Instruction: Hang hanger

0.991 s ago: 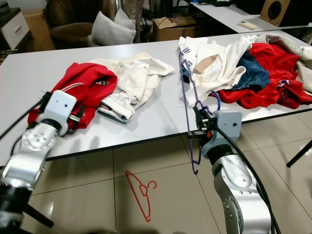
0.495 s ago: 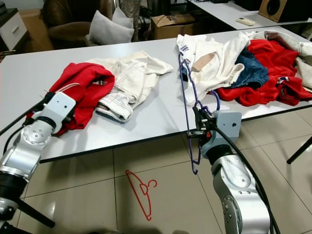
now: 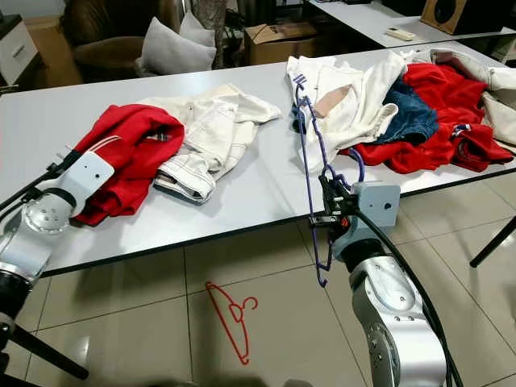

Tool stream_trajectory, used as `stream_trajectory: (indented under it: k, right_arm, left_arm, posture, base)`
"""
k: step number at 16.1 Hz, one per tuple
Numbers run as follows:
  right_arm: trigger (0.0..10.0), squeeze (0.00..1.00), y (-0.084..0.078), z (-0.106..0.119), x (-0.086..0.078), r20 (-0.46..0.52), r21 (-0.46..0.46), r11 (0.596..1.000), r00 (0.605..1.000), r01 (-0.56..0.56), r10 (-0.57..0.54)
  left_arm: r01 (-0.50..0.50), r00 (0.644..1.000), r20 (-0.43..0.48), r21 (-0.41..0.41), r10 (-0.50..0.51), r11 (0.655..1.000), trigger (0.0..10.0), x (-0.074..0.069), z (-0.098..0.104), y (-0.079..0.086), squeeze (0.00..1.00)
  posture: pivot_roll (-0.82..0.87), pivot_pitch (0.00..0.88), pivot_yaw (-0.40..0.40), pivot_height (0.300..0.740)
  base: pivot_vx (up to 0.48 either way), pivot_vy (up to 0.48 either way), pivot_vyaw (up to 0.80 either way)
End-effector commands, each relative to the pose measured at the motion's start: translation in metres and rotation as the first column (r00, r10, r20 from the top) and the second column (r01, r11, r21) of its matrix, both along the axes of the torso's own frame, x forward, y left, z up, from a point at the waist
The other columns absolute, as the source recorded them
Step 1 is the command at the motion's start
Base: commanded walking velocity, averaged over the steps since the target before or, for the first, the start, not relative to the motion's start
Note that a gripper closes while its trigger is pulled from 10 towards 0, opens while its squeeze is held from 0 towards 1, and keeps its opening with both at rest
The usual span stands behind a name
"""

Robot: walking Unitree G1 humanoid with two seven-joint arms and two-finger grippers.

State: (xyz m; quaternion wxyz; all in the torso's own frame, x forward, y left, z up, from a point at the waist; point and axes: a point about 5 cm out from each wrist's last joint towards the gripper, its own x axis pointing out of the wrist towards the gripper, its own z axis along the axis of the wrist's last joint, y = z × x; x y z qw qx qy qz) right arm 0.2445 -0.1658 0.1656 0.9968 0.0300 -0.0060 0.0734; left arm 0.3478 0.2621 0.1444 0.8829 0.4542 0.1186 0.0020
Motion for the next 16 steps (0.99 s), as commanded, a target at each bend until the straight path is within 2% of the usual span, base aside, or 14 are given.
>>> stream_trajectory:
  k: [1,7,12,13,14,15,16]
  right_arm:
    - [10.0,0.0,0.002,0.002,0.0,0.017,-0.002,1.0,1.0,-0.006,0.006]
    - [10.0,0.0,0.002,0.001,0.0,0.015,-0.002,1.0,1.0,-0.021,0.021]
    - [10.0,0.0,0.005,0.002,0.003,0.026,0.003,0.998,0.998,-0.057,0.057]
    - [6.2,0.0,0.007,0.002,0.002,0.025,0.019,0.994,0.994,-0.111,0.11]
    - [6.2,0.0,0.007,0.003,0.002,0.024,0.026,0.991,0.991,-0.129,0.128]
    - [0.8,0.0,0.008,0.003,0.001,0.022,0.037,0.987,0.987,-0.159,0.158]
    - [0.0,0.0,0.01,0.004,-0.001,0.013,0.042,0.971,0.972,-0.236,0.236]
  left_arm:
    - [0.016,1.0,-0.024,0.036,-0.016,0.999,0.0,-0.001,0.0,0.003,0.0]
    - [0.098,0.994,-0.058,0.004,-0.097,0.995,0.0,-0.018,0.004,-0.004,0.0]
    - [0.106,0.99,-0.09,-0.033,-0.109,0.994,0.0,-0.02,0.005,-0.002,0.0]
    - [0.13,0.985,-0.092,-0.152,-0.145,0.98,0.0,-0.015,0.01,-0.009,0.0]
    - [0.14,0.983,-0.084,-0.207,-0.161,0.968,0.0,-0.012,0.014,-0.013,0.0]
    - [0.167,0.978,-0.079,-0.251,-0.192,0.954,0.0,-0.01,0.019,-0.019,0.0]
    - [0.212,0.969,-0.05,-0.345,-0.244,0.914,0.0,-0.006,0.03,-0.03,0.0]
  posture:
    - [-0.22,0.0,0.067,0.71]
    - [-0.21,0.0,0.055,0.71]
    - [-0.2,0.0,0.047,0.71]
    - [-0.21,0.0,0.049,0.71]
    - [-0.21,0.0,0.049,0.71]
    - [-0.21,0.0,0.052,0.71]
    - [-0.21,0.0,0.055,0.71]
  base:
    - [0.0,0.0,0.0]
    - [0.0,0.0,0.0]
    - [0.0,0.0,0.0]
    - [0.0,0.0,0.0]
    - [0.0,0.0,0.0]
    - [0.0,0.0,0.0]
    - [0.0,0.0,0.0]
